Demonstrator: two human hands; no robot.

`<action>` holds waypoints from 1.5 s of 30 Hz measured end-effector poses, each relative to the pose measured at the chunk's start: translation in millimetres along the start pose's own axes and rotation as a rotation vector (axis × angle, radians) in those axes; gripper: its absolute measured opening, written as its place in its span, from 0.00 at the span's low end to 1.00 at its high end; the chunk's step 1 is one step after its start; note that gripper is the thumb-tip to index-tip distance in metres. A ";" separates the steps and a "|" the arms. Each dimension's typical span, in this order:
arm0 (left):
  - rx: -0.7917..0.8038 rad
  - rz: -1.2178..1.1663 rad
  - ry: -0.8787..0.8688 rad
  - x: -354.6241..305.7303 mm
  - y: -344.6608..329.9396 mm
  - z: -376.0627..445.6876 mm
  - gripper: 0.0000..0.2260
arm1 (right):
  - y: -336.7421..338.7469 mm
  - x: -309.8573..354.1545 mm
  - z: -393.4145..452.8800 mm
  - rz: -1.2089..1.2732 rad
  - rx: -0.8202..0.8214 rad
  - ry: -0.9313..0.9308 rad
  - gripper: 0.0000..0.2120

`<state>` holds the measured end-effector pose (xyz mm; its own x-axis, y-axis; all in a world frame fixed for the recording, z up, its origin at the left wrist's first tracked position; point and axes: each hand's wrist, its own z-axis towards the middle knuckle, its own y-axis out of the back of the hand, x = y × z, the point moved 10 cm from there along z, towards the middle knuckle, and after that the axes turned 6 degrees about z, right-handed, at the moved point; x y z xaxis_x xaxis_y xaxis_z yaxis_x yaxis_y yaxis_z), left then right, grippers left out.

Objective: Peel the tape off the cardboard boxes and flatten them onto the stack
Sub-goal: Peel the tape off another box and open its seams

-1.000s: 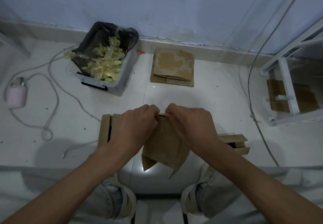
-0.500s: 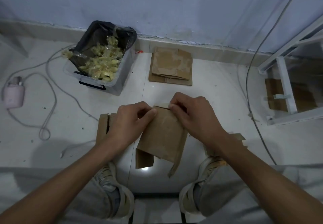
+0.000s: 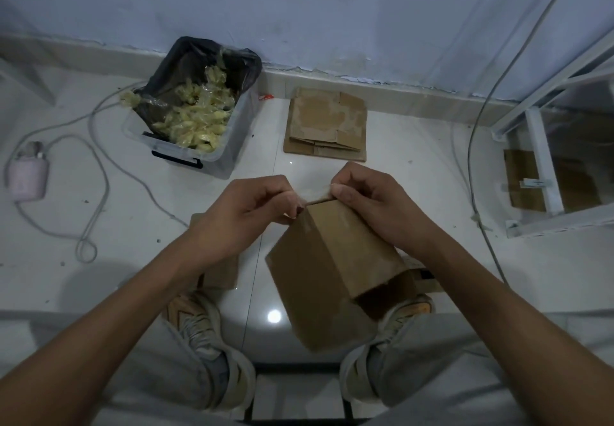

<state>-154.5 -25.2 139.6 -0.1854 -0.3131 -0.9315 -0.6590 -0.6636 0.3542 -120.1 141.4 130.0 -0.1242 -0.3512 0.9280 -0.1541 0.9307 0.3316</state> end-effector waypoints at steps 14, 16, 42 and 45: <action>-0.131 0.100 0.122 5.8 0.8 -5.2 0.07 | -6.8 -2.4 -5.3 0.161 -0.009 -0.108 0.10; -0.172 0.061 0.083 1.4 1.0 -10.7 0.06 | -5.8 -4.3 -5.4 0.161 -0.025 -0.123 0.10; -0.339 0.070 0.230 23.0 19.8 -6.8 0.09 | -25.2 -30.1 -11.9 -0.364 0.022 -0.271 0.23; -0.388 0.129 0.210 18.6 20.7 -12.8 0.09 | -34.7 -28.8 -13.2 -0.439 0.018 -0.227 0.22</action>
<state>-162.2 -53.4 130.7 -0.0697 -0.5141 -0.8549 -0.3113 -0.8030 0.5082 -98.3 120.5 94.0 -0.2541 -0.7253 0.6398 -0.2569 0.6883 0.6784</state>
